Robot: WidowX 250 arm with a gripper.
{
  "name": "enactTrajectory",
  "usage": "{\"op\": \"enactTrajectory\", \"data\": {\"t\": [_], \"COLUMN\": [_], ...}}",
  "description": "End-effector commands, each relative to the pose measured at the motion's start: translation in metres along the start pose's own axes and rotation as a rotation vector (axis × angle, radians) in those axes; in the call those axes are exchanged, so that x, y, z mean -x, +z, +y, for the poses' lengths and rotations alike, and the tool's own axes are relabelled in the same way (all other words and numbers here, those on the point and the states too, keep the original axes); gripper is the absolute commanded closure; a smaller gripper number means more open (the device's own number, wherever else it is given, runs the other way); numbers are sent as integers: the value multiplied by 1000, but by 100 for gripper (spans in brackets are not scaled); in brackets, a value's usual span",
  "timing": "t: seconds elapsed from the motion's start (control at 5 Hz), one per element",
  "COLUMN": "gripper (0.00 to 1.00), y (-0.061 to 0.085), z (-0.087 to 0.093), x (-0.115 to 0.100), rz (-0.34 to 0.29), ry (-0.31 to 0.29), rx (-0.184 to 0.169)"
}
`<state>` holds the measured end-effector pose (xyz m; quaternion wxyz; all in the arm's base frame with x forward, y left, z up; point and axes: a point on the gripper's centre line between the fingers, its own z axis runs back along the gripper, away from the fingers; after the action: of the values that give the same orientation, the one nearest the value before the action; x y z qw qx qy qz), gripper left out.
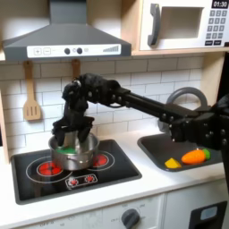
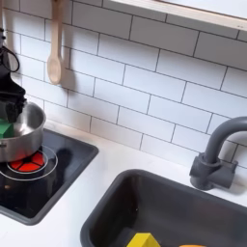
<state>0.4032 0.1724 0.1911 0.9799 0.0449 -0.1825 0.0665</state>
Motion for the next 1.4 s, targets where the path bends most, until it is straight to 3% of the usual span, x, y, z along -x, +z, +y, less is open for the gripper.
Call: {"op": "enactTrajectory", "data": {"t": [0.0, 0.2, 0.8, 1.2], "gripper": [0, 0, 0, 0], "y": [-9, -10, -30, -40], "z": [0, 2, 11, 6], "x": [4, 4, 20, 22], "rz": [15, 16, 85, 103], "ry": [4, 3, 7, 9], "rx": [5, -3, -31, -13]}}
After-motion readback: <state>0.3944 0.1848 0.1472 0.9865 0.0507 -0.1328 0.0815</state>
